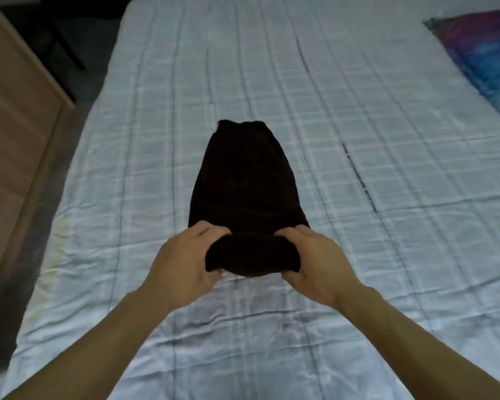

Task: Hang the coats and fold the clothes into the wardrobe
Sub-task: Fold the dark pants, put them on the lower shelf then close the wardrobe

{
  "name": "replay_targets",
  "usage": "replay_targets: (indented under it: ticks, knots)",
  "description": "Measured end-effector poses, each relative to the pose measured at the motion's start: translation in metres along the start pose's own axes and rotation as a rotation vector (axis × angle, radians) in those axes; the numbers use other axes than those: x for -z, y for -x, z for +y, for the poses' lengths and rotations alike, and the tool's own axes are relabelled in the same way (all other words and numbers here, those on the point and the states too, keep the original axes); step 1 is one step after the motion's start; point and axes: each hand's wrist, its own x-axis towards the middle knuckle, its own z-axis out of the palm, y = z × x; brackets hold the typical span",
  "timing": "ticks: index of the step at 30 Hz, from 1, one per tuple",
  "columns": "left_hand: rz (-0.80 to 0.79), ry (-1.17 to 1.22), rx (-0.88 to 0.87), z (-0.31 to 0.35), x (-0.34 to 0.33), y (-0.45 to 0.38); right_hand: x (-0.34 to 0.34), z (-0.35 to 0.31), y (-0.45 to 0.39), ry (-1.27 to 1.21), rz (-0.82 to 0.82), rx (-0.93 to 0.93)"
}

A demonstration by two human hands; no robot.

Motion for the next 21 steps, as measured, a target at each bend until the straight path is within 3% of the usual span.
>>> replay_targets:
  ticks: [6,12,15,17,19,21]
  knots:
    - [0.267,0.282,0.152,-0.009,0.050,-0.067,0.065,-0.001,-0.070,-0.279,0.221,-0.034]
    - [0.382,0.444,0.239,-0.037,0.068,-0.156,0.095,0.005,-0.159,-0.383,0.344,-0.138]
    - [0.365,0.439,0.273,-0.060,0.065,-0.200,0.100,0.013,-0.204,-0.410,0.369,-0.194]
    - [0.404,0.189,0.254,-0.072,0.059,-0.221,0.095,0.018,-0.234,-0.403,0.393,-0.228]
    - [0.470,-0.194,0.066,-0.071,0.045,-0.234,0.087,0.022,-0.259,-0.395,0.417,-0.261]
    - [0.371,-0.305,-0.089,-0.063,0.023,-0.238,0.077,0.028,-0.279,-0.374,0.432,-0.280]
